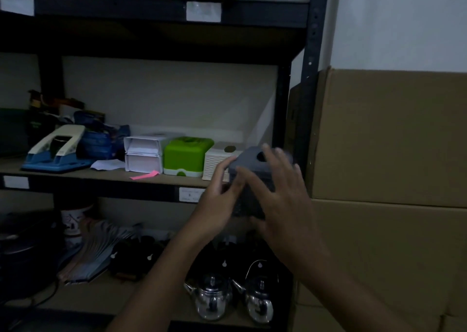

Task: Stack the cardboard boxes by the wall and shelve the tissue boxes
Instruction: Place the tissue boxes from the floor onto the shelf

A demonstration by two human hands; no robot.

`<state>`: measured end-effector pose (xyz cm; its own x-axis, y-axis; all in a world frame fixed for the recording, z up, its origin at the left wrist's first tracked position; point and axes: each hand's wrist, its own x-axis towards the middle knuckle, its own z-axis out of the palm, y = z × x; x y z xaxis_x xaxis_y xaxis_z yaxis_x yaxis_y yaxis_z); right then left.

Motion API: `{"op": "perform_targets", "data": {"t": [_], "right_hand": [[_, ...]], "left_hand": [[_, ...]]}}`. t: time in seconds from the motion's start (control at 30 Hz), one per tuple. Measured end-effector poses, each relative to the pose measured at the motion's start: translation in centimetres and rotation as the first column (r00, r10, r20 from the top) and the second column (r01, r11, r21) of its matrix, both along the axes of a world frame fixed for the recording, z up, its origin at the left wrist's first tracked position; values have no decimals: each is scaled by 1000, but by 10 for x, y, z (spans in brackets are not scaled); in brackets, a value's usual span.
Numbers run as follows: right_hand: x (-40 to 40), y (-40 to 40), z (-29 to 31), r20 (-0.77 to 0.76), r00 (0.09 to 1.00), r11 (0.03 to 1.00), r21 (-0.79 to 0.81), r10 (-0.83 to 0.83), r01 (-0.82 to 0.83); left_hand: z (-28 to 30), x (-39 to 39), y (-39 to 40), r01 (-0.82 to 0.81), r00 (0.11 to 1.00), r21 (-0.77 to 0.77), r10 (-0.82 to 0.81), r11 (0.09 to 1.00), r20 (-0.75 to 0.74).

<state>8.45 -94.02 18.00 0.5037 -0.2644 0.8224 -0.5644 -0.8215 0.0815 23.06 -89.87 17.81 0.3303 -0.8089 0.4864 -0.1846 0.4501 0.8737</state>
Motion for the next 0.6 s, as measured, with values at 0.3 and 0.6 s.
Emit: {"op": "perform_targets", "data": {"t": [0.3, 0.6], "right_hand": [[1, -34, -3, -204, 939, 942, -251, -276, 222], [34, -64, -20, -160, 919, 928, -163, -361, 336]], "left_hand": [[-20, 36, -35, -510, 610, -118, 455, 852, 649], [-52, 60, -47, -617, 365, -111, 408, 779, 837]]}}
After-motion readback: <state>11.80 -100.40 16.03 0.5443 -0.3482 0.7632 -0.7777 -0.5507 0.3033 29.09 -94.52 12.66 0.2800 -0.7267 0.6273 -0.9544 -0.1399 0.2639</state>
